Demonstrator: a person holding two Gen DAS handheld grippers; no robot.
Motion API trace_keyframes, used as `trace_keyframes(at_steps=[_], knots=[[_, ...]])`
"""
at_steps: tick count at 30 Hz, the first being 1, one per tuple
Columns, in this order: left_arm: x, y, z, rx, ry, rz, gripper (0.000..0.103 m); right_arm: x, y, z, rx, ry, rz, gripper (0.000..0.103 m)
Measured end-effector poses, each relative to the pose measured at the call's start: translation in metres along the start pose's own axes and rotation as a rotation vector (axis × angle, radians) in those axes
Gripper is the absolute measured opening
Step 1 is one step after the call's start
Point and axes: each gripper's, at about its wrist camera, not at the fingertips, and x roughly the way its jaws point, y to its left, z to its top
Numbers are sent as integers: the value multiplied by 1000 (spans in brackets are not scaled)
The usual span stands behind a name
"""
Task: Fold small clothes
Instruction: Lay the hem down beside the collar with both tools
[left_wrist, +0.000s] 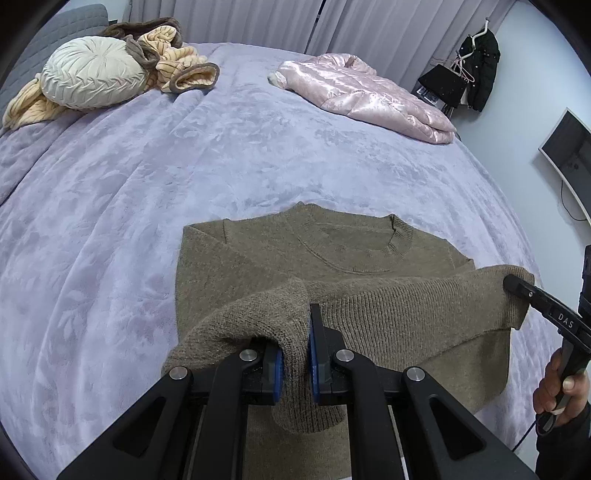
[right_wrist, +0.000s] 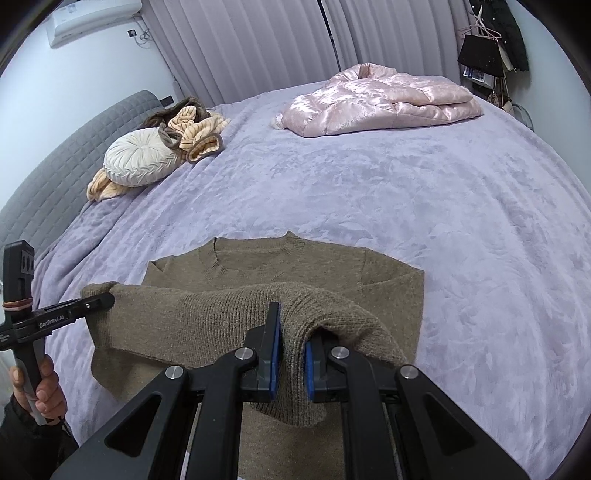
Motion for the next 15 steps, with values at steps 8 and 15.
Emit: trace_keyframes(at_steps=[8,15], knots=[[37,9,15,-30,62,-3,12,34,-18,9,28,55,-5,11],[66,15,20,-36,102,9,12,67,-30,10,50,105,-9,11]])
